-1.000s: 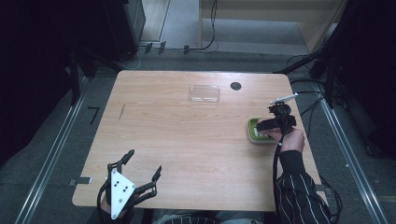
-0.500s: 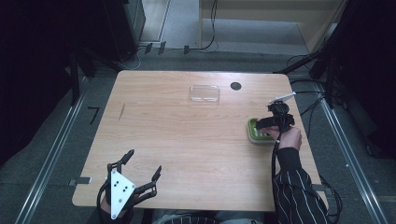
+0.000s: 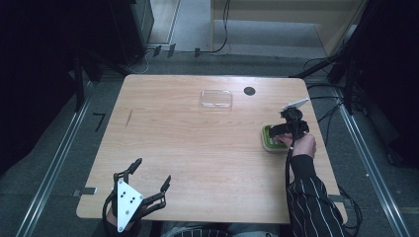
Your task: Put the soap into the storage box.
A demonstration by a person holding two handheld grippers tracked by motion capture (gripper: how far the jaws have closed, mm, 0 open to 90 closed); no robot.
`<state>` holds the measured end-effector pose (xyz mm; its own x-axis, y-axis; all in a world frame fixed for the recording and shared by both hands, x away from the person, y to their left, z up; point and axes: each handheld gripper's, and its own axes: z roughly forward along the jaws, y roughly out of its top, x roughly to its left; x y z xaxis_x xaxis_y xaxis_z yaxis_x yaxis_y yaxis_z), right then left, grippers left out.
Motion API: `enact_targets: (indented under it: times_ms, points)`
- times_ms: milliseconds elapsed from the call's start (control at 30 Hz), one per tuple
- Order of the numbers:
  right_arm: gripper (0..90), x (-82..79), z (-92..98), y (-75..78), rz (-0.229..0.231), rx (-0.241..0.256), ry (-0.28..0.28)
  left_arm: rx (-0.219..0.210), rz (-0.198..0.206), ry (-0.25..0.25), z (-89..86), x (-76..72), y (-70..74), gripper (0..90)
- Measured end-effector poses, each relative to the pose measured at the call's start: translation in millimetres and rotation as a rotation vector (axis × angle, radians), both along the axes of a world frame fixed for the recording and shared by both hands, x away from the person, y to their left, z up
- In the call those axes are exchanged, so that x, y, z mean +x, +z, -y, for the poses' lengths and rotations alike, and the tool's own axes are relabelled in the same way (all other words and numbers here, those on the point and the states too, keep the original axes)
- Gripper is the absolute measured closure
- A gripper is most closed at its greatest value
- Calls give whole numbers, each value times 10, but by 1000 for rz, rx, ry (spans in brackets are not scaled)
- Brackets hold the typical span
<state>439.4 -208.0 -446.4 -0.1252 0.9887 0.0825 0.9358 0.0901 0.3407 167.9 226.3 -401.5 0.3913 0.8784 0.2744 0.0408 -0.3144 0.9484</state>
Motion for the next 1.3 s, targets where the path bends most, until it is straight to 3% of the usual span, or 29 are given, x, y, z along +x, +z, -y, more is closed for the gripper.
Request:
enact_targets:
  times_ms: [867,1300]
  points:
    - [138,40,-50,-123,-33,-54,-7,-1,1,0,0,-1,-1,131]
    - [138,50,-52,-159,-39,-51,-6,-1,1,0,-1,-1,-1,131]
